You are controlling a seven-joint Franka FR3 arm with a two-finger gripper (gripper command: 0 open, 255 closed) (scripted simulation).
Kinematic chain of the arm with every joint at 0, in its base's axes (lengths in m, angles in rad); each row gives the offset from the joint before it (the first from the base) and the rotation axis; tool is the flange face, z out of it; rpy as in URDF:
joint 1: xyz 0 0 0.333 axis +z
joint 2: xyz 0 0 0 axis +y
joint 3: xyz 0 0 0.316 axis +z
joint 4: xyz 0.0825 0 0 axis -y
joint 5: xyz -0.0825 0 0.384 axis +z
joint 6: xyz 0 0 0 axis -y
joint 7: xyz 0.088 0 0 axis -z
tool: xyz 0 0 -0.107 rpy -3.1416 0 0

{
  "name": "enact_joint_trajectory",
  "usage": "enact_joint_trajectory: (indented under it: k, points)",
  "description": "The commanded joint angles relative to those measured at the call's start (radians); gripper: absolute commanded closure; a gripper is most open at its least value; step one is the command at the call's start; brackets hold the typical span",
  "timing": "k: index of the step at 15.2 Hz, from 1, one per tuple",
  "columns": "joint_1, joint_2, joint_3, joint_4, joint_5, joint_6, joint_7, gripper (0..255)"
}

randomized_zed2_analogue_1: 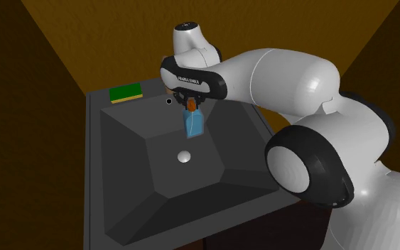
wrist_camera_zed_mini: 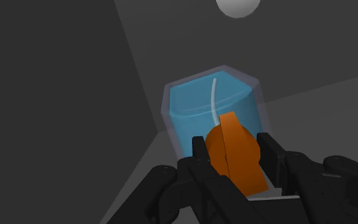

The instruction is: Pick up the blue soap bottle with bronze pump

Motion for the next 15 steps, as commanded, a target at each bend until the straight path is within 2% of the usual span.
enact_joint_trajectory:
  k: [1, 15]
  points:
    - [0.001, 0.002, 0.001, -0.001, 0.000, -0.001, 0.000, 255]
    - [0.005, -0.037, 0.009, 0.115, 0.016, -0.154, -0.011, 255]
